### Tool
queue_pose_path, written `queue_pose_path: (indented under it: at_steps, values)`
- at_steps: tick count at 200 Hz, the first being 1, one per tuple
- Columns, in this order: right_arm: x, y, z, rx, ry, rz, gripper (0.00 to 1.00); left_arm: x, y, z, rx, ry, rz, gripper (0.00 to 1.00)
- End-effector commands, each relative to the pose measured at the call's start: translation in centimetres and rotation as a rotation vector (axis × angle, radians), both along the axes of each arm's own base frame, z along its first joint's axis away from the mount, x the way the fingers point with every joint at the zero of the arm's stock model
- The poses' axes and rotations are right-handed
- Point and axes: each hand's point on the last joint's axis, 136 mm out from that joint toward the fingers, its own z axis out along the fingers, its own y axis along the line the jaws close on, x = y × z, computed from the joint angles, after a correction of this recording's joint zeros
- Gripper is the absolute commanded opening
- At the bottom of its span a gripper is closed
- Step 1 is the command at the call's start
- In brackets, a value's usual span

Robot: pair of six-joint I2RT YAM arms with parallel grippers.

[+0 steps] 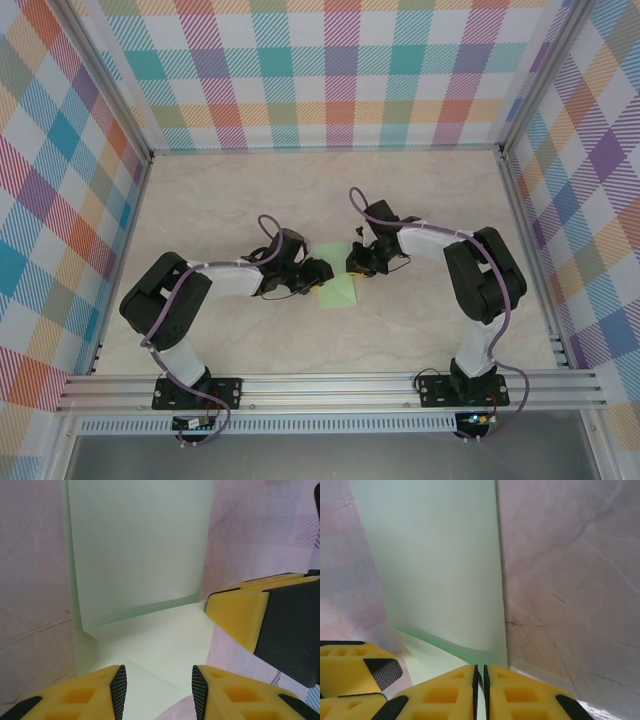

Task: Fold a paper plane with a square sheet of paper (pick it up from the middle)
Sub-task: Turn over the paper at the center of the table.

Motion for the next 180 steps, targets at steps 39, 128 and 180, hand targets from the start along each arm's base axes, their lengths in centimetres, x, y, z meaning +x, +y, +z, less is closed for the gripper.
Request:
queue_pose_path:
  at_steps: [39, 128, 180]
  values:
    - [0.1, -1.0, 0.3, 0.006, 0.002, -0.055, 0.14, 0.4, -0.7, 0.3, -0.001, -0.014, 0.006, 0.41]
    - [-0.1, -1.0, 0.2, 0.014, 0.008, -0.046, 0.14, 1.0, -2.0, 0.5, -0.023, -0.028, -0.037, 0.39]
    - [-0.1, -0.6, 0.8, 0.044, -0.011, -0.022, 0.17, 0.7, -0.9, 0.3, 0.024, -0.026, -0.014, 0.39]
